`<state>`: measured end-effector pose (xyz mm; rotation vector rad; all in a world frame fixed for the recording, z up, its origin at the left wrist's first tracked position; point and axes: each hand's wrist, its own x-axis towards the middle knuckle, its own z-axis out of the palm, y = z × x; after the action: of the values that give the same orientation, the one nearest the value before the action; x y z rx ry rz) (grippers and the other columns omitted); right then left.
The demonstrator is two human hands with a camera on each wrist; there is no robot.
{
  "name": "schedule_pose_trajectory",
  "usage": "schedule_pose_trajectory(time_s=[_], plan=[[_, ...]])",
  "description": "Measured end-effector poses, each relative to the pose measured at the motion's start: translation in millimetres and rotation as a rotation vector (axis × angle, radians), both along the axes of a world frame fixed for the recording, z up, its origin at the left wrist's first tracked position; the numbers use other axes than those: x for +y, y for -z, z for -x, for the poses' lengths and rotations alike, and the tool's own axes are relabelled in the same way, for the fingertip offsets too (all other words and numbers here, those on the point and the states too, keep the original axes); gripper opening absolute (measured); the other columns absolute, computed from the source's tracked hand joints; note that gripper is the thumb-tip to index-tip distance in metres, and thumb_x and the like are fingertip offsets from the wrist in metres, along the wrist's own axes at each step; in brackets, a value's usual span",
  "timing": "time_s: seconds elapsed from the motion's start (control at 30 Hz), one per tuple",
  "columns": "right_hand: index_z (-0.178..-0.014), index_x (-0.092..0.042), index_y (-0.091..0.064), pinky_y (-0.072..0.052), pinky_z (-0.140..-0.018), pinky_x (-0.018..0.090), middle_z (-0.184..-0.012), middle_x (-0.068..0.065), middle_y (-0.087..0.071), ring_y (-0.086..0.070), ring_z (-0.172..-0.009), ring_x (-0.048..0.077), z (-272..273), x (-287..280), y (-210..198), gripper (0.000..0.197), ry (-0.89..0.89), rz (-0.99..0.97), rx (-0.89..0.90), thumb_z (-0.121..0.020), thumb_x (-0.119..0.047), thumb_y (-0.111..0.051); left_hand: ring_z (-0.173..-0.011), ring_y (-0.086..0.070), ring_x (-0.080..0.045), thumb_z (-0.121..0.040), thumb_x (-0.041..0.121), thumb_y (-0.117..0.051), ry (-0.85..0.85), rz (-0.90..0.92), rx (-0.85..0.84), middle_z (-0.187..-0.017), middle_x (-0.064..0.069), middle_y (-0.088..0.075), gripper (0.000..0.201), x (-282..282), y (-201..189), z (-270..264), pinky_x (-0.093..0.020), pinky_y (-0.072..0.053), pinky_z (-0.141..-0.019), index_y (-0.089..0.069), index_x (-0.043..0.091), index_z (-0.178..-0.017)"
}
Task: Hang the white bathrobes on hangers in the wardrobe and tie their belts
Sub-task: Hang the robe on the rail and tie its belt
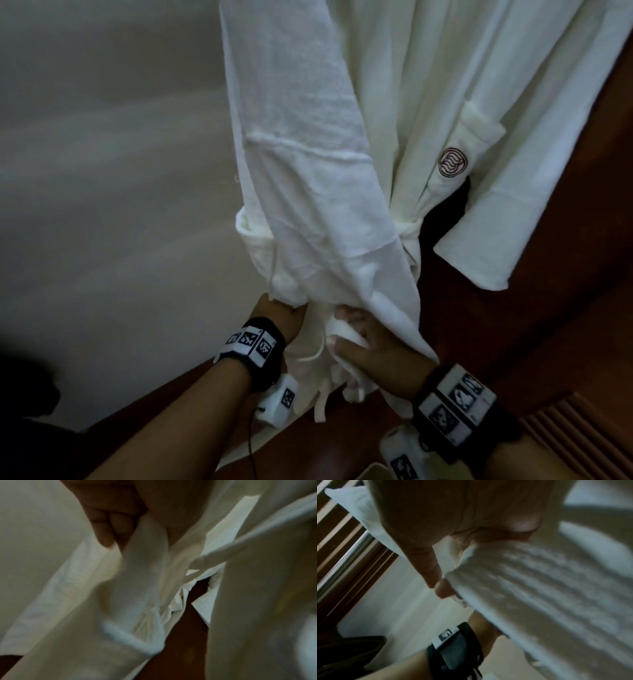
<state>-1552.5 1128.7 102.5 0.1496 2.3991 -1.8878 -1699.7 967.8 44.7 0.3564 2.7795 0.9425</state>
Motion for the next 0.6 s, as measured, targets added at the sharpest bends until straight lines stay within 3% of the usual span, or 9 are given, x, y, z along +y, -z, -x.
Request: schedule_pose_trajectory(time_s=[0.07,0.13,0.2,0.27,0.33,0.4,0.5,0.6], plan=[[-0.098,-0.024,-0.055,-0.057,-0.06,0.034,-0.086,0.006,-0.068,-0.069,-0.068,0.022,-12.0,4.4,-19.7,0.027,-0.077,0.1,0.012,-0.082,-0.034,-0.074,-0.114,-0.056,-0.021,-0.087,0.05,-0.051,0.136,-0.075,0.001,-0.125,0.0,-0.059,0.053,8.4,3.5,0.4,-0.026,-0.044,-0.091,-0.053,0.02,-0.131],[-0.091,-0.01,-0.056,-0.054,-0.058,0.032,-0.076,0.002,-0.065,-0.065,-0.062,0.022,-16.5,8.2,-26.8,0.019,-0.09,0.071,0.054,-0.086,-0.018,-0.072,-0.115,-0.056,-0.007,-0.086,0.037,-0.056,0.335,-0.137,-0.135,-0.122,0.012,-0.06,0.045,12.3,8.7,-2.5,-0.019,-0.046,-0.091,-0.056,0.02,-0.128],[-0.085,-0.007,-0.063,-0.055,-0.059,0.032,-0.076,0.002,-0.065,-0.063,-0.061,0.017,-16.3,11.0,-23.6,0.007,-0.003,0.035,0.105,-0.086,-0.006,-0.07,-0.115,-0.055,0.005,-0.085,0.005,-0.054,0.448,-0.271,-0.284,-0.122,0.015,-0.061,0.047,11.2,12.6,-2.4,-0.012,-0.046,-0.089,-0.053,0.018,-0.13],[-0.081,-0.009,-0.068,-0.054,-0.058,0.033,-0.072,0.002,-0.066,-0.062,-0.058,0.015,-15.5,16.7,-16.2,0.013,0.124,-0.005,0.106,-0.085,0.002,-0.065,-0.094,-0.065,0.001,-0.085,-0.014,-0.043,0.276,-0.456,-0.31,-0.101,0.009,-0.07,0.042,4.5,9.6,6.2,-0.018,-0.05,-0.077,-0.06,0.012,-0.113],[-0.078,-0.007,-0.07,-0.049,-0.055,0.028,-0.059,-0.002,-0.063,-0.058,-0.052,0.014,-19.3,20.1,-14.2,0.021,0.202,-0.018,0.106,-0.085,0.009,-0.058,-0.077,-0.066,-0.018,-0.088,-0.005,-0.043,-0.006,-0.456,-0.088,-0.084,0.003,-0.071,0.03,-4.0,-3.4,26.8,-0.03,-0.049,-0.067,-0.064,0.014,-0.097],[-0.079,-0.006,-0.072,-0.047,-0.053,0.025,-0.054,-0.004,-0.062,-0.057,-0.048,0.013,-23.1,23.0,-15.4,0.023,0.242,-0.052,0.12,-0.085,0.009,-0.056,-0.084,-0.062,-0.027,-0.085,0.008,-0.056,-0.209,-0.361,0.144,-0.097,-0.005,-0.065,0.021,-13.8,-19.9,55.4,-0.031,-0.047,-0.072,-0.058,0.015,-0.105],[-0.08,-0.013,-0.074,-0.047,-0.059,0.022,-0.054,-0.011,-0.063,-0.058,-0.051,0.008,-27.2,20.0,-16.7,0.022,0.22,-0.135,0.075,-0.087,0.0,-0.057,-0.123,-0.047,-0.031,-0.076,0.028,-0.077,-0.33,-0.37,0.094,-0.141,-0.01,-0.04,0.082,-14.7,-44.9,91.2,-0.038,-0.042,-0.102,-0.031,0.015,-0.142],[-0.079,-0.014,-0.075,-0.045,-0.068,0.018,-0.054,-0.02,-0.061,-0.06,-0.059,-0.002,-32.4,9.8,-13.4,0.024,0.193,-0.189,0.048,-0.086,0.0,-0.057,-0.134,-0.036,-0.028,-0.068,0.03,-0.085,-0.305,-0.441,0.039,-0.154,-0.008,-0.023,0.116,-14.2,-59.0,116.0,-0.043,-0.034,-0.111,-0.003,0.02,-0.151]])
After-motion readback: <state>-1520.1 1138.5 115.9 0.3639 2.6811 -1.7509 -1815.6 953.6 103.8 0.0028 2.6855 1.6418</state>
